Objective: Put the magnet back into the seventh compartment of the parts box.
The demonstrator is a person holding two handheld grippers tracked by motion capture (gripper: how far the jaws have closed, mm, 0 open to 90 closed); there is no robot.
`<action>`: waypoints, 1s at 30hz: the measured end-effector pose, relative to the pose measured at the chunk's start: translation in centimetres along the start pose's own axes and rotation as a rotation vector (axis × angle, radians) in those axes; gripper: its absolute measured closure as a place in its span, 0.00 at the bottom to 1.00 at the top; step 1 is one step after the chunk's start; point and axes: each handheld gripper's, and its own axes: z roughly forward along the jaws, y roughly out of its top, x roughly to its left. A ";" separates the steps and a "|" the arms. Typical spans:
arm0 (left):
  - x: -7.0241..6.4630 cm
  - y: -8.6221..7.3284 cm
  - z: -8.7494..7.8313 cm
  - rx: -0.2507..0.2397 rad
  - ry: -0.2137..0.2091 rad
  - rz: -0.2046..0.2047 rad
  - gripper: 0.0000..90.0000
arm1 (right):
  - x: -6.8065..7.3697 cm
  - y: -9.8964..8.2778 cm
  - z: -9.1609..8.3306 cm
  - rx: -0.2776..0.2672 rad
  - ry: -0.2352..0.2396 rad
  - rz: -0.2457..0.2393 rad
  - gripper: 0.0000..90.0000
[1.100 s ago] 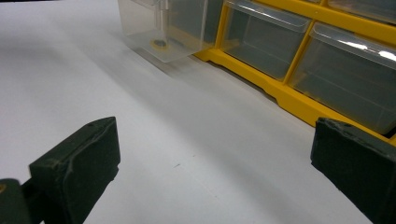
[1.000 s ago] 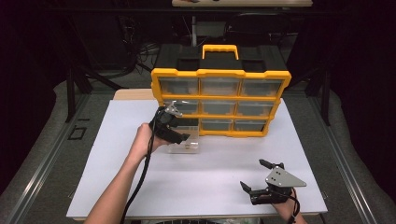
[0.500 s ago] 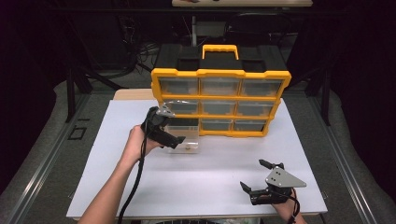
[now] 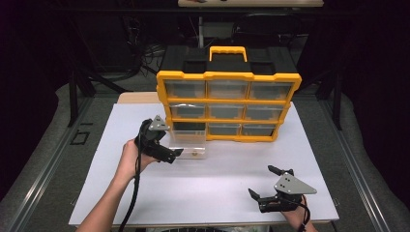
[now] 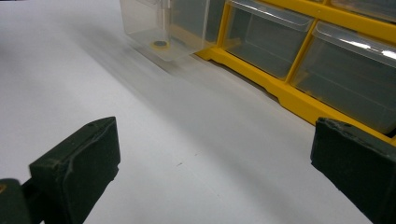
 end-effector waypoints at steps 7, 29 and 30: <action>-0.4 -1.5 -1.3 -0.015 0.023 -0.005 0.00 | 0.1 0.0 0.0 0.002 0.004 0.000 0.01; -0.6 -7.0 -2.2 0.007 0.054 -0.050 0.00 | 0.2 0.0 0.1 0.006 0.002 -0.004 0.01; -0.7 -7.2 -2.2 -0.002 0.053 -0.051 0.00 | 0.2 0.0 0.1 0.006 0.002 -0.004 0.01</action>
